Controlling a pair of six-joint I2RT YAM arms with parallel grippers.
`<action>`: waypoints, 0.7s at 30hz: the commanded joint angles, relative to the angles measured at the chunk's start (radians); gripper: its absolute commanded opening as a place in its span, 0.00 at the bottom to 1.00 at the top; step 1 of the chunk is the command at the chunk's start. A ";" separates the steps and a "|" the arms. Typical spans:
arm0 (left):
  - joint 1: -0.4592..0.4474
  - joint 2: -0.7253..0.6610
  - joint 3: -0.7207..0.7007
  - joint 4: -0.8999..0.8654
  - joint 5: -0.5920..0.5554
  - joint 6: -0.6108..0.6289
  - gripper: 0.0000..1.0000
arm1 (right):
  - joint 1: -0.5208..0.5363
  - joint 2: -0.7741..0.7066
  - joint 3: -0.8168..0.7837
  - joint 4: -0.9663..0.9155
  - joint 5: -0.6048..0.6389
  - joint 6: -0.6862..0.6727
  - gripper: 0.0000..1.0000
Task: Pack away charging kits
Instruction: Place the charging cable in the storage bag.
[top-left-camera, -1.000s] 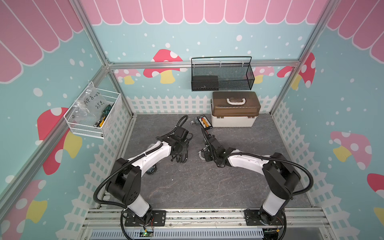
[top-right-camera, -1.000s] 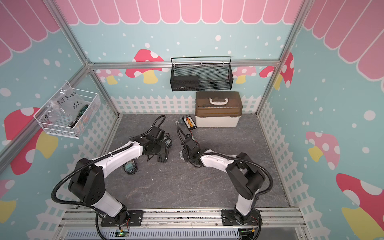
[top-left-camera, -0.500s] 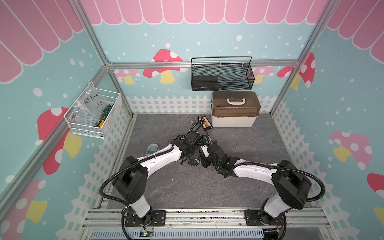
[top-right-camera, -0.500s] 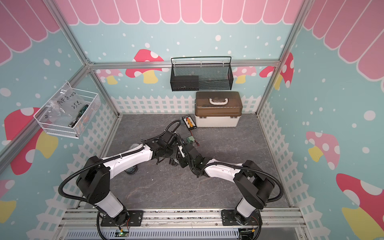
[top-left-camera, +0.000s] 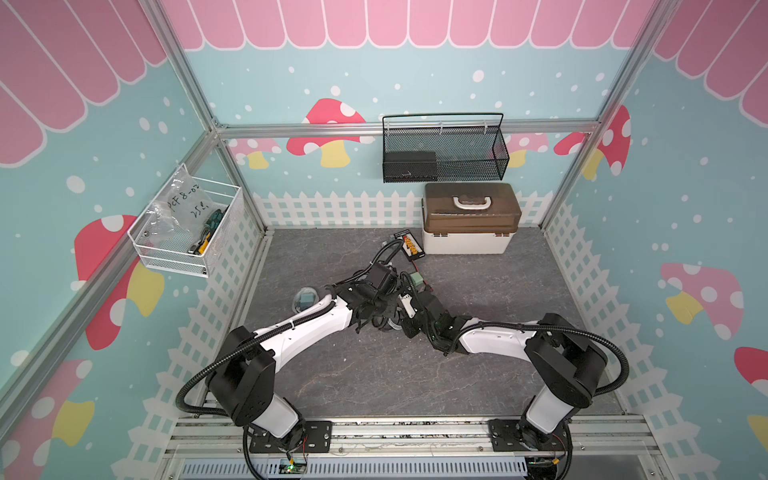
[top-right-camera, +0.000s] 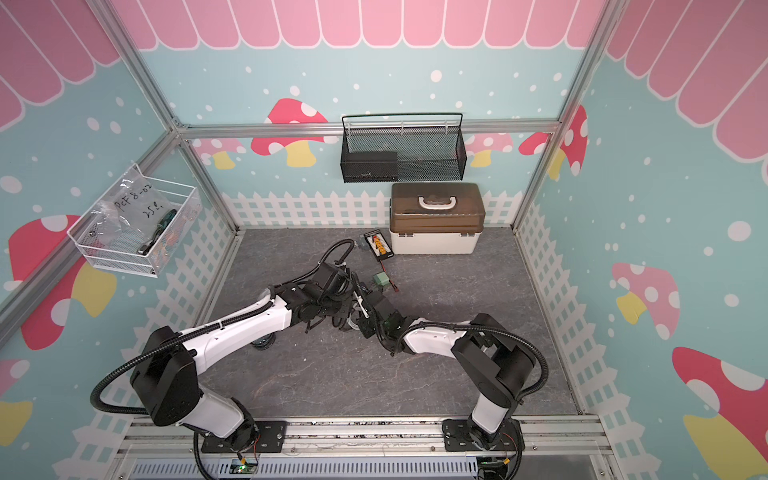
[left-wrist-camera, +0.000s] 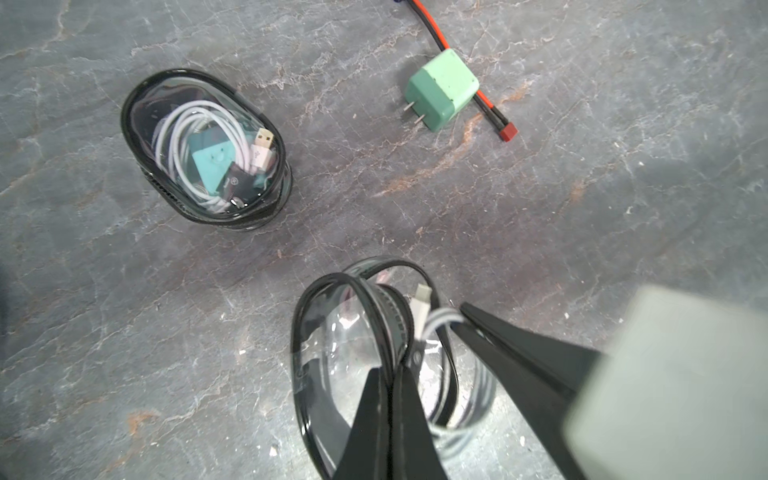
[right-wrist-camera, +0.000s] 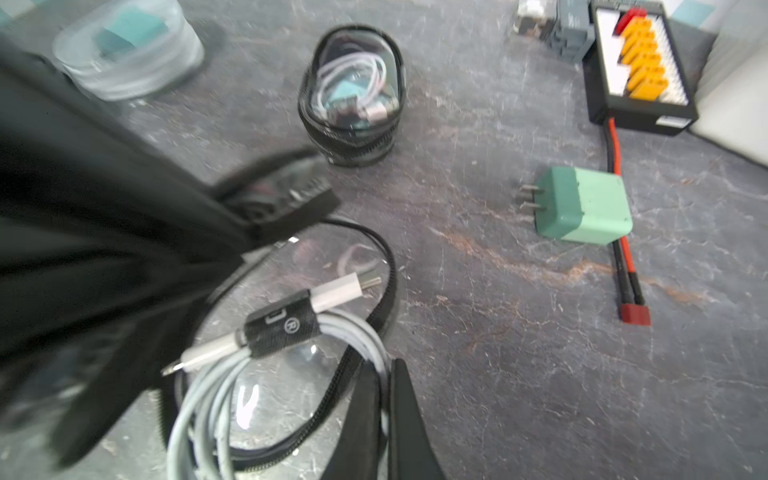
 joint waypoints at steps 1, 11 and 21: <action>-0.018 -0.026 -0.034 0.050 0.067 0.027 0.00 | -0.005 0.019 0.008 0.018 -0.024 -0.026 0.00; -0.032 0.037 -0.049 0.121 0.134 0.040 0.00 | -0.004 0.021 0.023 0.030 -0.098 -0.009 0.00; -0.033 0.039 -0.087 0.190 0.215 0.036 0.00 | -0.006 0.103 0.082 0.008 -0.033 0.045 0.02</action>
